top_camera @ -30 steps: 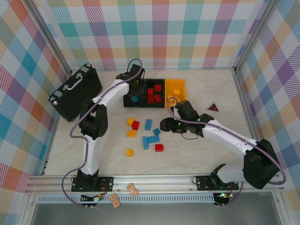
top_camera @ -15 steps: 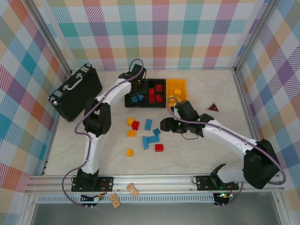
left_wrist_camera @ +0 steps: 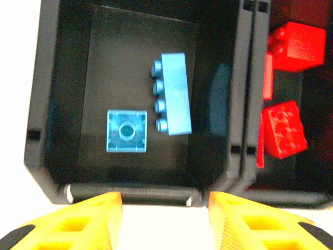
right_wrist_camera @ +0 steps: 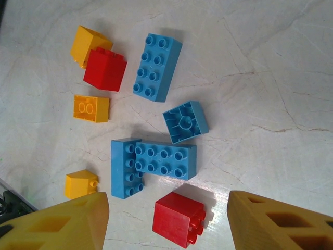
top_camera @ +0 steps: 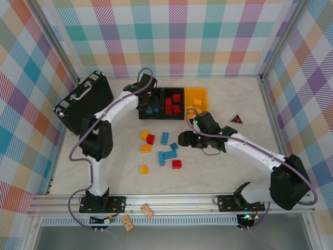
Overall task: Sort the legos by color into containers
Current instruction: Pick up the lego from the center of the table.
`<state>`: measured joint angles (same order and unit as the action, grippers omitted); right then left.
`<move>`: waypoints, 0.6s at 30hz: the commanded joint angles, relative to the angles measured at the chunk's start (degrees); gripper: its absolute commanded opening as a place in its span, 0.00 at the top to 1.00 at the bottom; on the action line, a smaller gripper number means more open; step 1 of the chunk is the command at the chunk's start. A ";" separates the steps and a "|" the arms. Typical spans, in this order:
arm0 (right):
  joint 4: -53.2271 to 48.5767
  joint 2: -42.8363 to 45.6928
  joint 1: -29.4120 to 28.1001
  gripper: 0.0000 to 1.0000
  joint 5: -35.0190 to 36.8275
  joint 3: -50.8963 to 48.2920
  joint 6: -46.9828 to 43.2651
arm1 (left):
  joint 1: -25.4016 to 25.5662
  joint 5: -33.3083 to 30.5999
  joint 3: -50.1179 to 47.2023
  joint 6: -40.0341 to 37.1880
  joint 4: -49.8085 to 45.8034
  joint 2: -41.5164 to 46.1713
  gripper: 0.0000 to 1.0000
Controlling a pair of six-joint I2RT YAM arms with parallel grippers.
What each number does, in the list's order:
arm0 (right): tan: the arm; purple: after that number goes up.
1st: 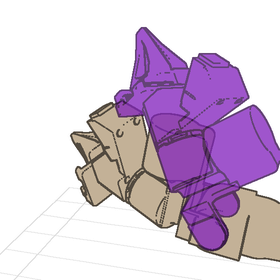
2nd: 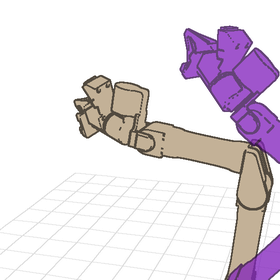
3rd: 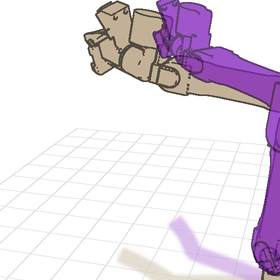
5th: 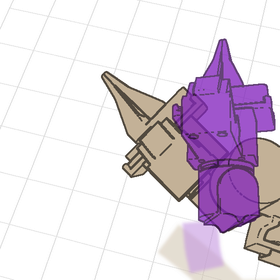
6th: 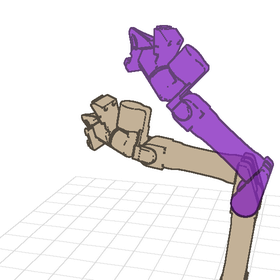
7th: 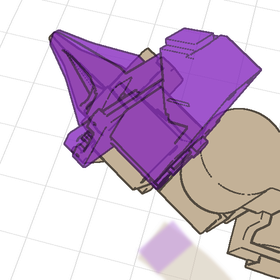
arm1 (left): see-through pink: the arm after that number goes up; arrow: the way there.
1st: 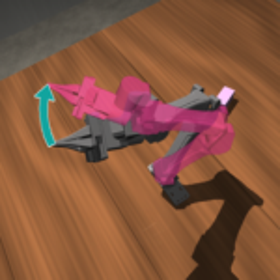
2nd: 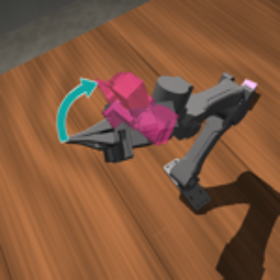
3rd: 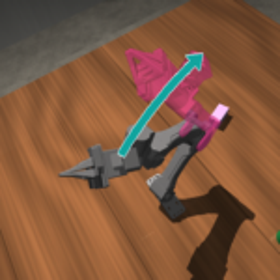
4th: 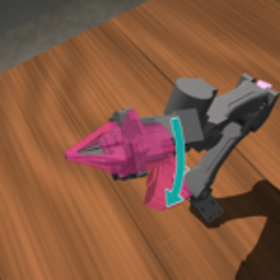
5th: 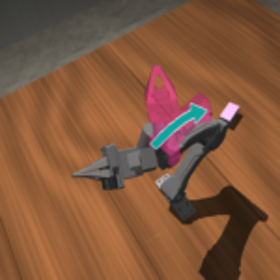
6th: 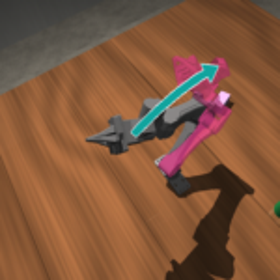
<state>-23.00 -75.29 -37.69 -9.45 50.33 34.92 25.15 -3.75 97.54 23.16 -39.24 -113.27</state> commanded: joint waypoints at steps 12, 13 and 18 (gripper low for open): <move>-2.81 -0.44 -0.97 0.38 2.16 -0.18 -2.38 | 7.84 2.14 -29.42 6.81 5.05 23.21 0.51; -2.75 -0.84 -1.33 0.38 2.16 -0.22 -2.24 | 8.59 1.64 -31.05 7.44 5.08 24.46 0.51; -2.05 -2.62 -2.88 0.38 2.60 0.12 -1.40 | 10.86 0.89 -36.81 10.11 5.12 28.07 0.51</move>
<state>-25.43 -76.79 -39.64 -7.49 50.33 33.45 35.24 -2.15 62.83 30.37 -35.42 -87.68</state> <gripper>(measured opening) 0.615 0.493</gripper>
